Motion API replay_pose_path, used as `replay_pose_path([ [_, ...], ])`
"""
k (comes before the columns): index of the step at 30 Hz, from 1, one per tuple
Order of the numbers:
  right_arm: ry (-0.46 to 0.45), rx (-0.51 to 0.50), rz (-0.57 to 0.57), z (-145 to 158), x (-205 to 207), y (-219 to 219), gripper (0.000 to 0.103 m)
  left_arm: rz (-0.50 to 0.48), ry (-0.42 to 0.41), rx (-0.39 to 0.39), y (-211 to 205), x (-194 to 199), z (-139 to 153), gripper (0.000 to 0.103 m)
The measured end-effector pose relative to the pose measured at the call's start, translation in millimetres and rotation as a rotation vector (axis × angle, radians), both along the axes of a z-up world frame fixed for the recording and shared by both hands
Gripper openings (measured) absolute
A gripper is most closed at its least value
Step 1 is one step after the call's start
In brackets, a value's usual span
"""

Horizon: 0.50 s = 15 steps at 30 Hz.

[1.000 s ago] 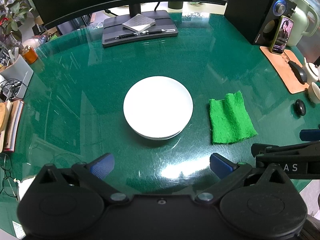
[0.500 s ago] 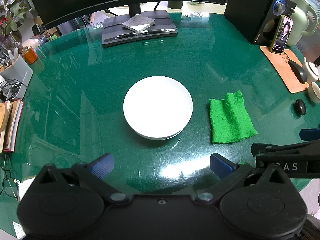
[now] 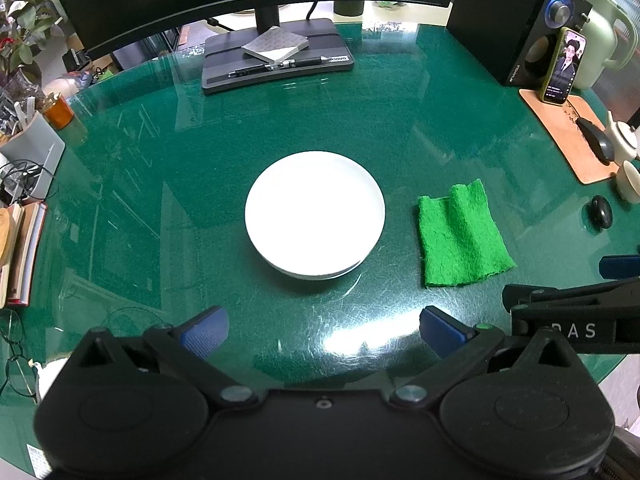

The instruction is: Clean bowl

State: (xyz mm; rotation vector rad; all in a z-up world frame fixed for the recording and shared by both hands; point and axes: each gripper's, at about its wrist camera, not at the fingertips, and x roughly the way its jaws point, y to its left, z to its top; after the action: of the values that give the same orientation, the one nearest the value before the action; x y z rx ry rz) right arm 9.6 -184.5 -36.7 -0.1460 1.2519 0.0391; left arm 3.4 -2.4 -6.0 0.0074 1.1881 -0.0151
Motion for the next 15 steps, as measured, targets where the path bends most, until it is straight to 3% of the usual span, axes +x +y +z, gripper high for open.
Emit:
replay_pose_path([
  [15, 0.0, -0.002, 0.0, -0.3, 1.2, 0.3, 0.103, 0.0, 0.0, 0.0, 0.0, 0.2, 0.2, 0.102],
])
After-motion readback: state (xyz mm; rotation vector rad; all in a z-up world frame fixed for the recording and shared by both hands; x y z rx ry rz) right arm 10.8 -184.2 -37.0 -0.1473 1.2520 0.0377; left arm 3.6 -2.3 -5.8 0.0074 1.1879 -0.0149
